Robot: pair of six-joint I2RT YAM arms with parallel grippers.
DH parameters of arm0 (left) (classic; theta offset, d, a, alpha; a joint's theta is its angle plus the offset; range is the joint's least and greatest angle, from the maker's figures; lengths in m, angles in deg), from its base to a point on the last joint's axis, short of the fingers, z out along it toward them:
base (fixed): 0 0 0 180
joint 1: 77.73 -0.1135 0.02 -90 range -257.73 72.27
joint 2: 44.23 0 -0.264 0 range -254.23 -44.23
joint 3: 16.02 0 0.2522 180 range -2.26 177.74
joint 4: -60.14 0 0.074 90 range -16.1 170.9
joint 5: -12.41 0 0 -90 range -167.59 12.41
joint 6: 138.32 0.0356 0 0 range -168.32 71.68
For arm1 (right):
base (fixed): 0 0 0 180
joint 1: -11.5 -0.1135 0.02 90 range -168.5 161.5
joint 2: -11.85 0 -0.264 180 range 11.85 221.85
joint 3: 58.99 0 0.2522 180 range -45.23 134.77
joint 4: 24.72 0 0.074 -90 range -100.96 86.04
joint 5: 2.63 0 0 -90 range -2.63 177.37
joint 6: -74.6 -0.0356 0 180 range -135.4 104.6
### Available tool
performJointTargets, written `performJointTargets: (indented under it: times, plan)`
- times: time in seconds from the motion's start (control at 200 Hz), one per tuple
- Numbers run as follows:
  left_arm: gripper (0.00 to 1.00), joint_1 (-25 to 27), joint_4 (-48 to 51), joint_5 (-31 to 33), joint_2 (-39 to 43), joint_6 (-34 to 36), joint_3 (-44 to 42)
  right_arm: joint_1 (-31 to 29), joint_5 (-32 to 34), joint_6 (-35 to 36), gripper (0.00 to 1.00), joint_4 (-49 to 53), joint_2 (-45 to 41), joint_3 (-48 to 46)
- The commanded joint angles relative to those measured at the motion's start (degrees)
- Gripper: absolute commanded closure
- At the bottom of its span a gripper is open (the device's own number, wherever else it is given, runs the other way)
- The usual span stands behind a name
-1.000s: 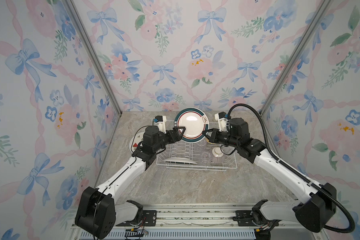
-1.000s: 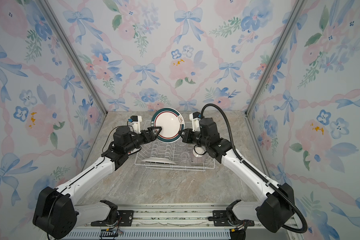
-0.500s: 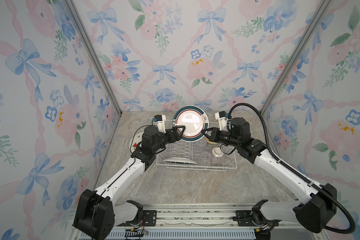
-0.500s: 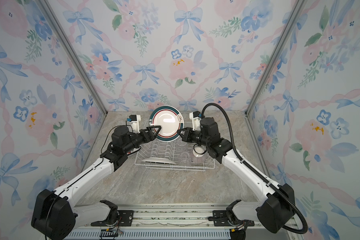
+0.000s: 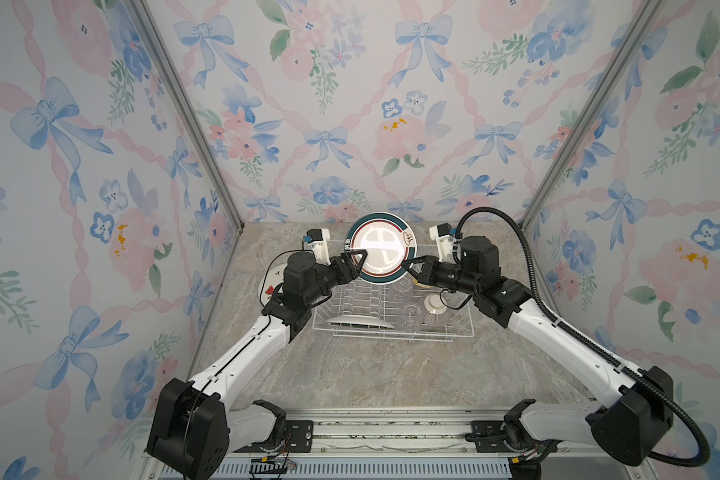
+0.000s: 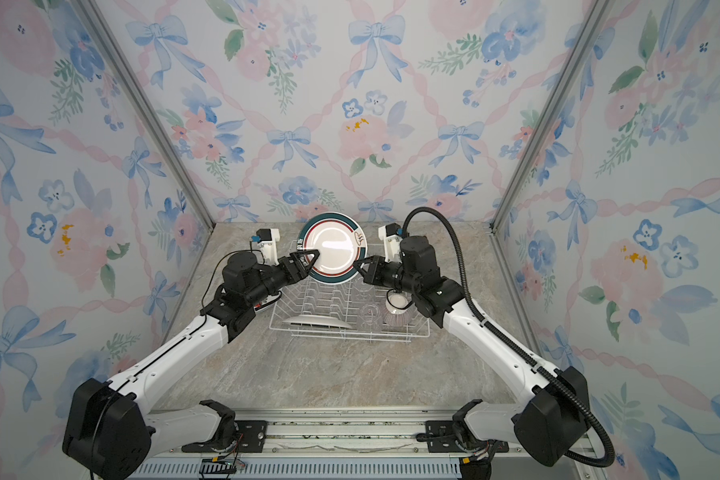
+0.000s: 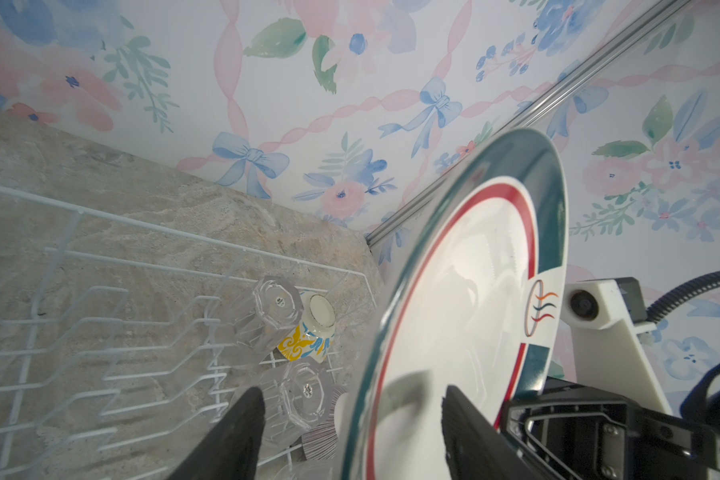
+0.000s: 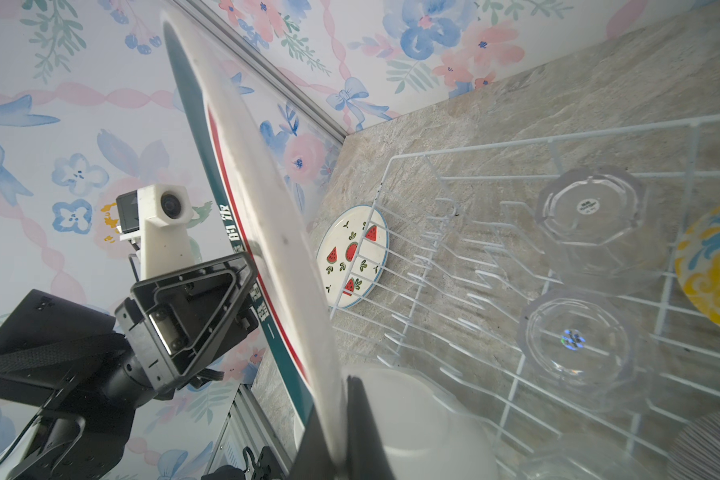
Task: Unload the mixed dishes from the dish rack
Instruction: 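Move the left gripper to the raised plate rim and grasp it, then open the right gripper and carry the green-red rimmed plate away with the left gripper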
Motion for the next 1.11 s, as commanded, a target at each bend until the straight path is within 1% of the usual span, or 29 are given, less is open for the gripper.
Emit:
performJointTargets:
  times: [0.0, 0.095, 0.14, 0.18, 0.35, 0.46, 0.51, 0.54, 0.575, 0.635, 0.715, 0.775, 0.84, 0.93, 0.96, 0.97, 0.98, 1.1]
  plan:
    - [0.43, 0.32, -1.04, 1.13, -0.02, 0.01, 0.27, 0.02, -1.7, -0.96, 1.0, -3.29, 0.08, 0.41]
    - [0.62, 0.27, -1.03, 1.64, -0.55, -0.12, 0.39, -0.16, -2.01, -1.06, 1.0, -3.46, 0.19, 0.38]
    - [0.75, 0.29, -1.03, 1.3, -0.88, -0.13, 0.64, -0.18, -2.02, -1.06, 1.0, -3.33, 0.23, 0.38]
    - [0.81, 0.27, -1.05, 1.0, -1.11, -0.13, 0.83, -0.16, -2.09, -0.8, 1.0, -3.19, 0.16, 0.47]
    - [0.82, 0.31, -1.05, 0.77, -2.16, -0.66, 1.52, 0.1, -1.5, 0.38, 1.0, -2.08, 0.14, 0.77]
    - [0.85, 0.31, -1.01, -0.55, -3.08, -0.59, 2.06, 0.56, -1.11, 0.63, 1.0, -1.89, 0.59, 0.59]
    - [0.89, 0.29, -1.01, -0.7, -3.38, -0.49, 2.07, 0.8, -1.22, 0.63, 0.99, -1.81, 0.96, 0.81]
    - [0.94, 0.29, -1.06, -0.55, -3.47, -0.51, 2.12, 0.89, -1.22, 0.63, 0.96, -1.68, 1.16, 0.92]
    - [1.0, 0.29, -1.03, -0.26, -3.75, -0.44, 2.2, 0.94, -1.33, 0.47, 0.95, -1.55, 1.27, 1.16]
    - [1.0, 0.2, -1.01, -0.14, -4.19, 0.31, 2.65, 0.98, -1.48, 0.91, 0.91, -1.22, 1.29, 1.34]
    - [1.0, 0.11, -1.0, 0.68, -4.55, 0.57, 3.16, 0.98, -0.72, 1.64, 0.84, -0.93, 0.9, 1.06]
    - [1.0, 0.07, -1.01, 0.97, -4.65, 0.62, 3.56, 0.9, 0.71, 2.15, 0.76, -1.14, 0.42, 0.27]
    - [1.0, -0.06, -0.87, 1.09, -4.96, 0.45, 4.04, 0.88, 1.69, 2.47, 0.66, -1.54, 0.19, -0.26]
    - [1.0, -0.13, -0.78, 1.19, -5.41, -0.06, 4.59, 0.9, 1.81, 3.25, 0.56, -1.29, 0.57, -0.24]
    - [1.0, -0.1, -0.71, 1.09, -5.52, -0.24, 4.83, 0.88, 1.77, 3.34, 0.49, -1.33, 0.86, -0.24]
    - [1.0, -0.14, -0.67, 1.05, -5.56, -0.22, 4.87, 0.89, 1.69, 3.37, 0.45, -1.32, 1.05, -0.24]
    - [1.0, -0.15, -0.64, 1.04, -5.64, -0.31, 4.92, 0.89, 1.64, 3.36, 0.44, -1.34, 1.08, -0.19]
    - [1.0, -0.15, -0.12, 1.75, -5.43, -0.49, 5.15, 0.9, 0.98, 3.61, 0.11, -1.89, 1.71, -0.29]
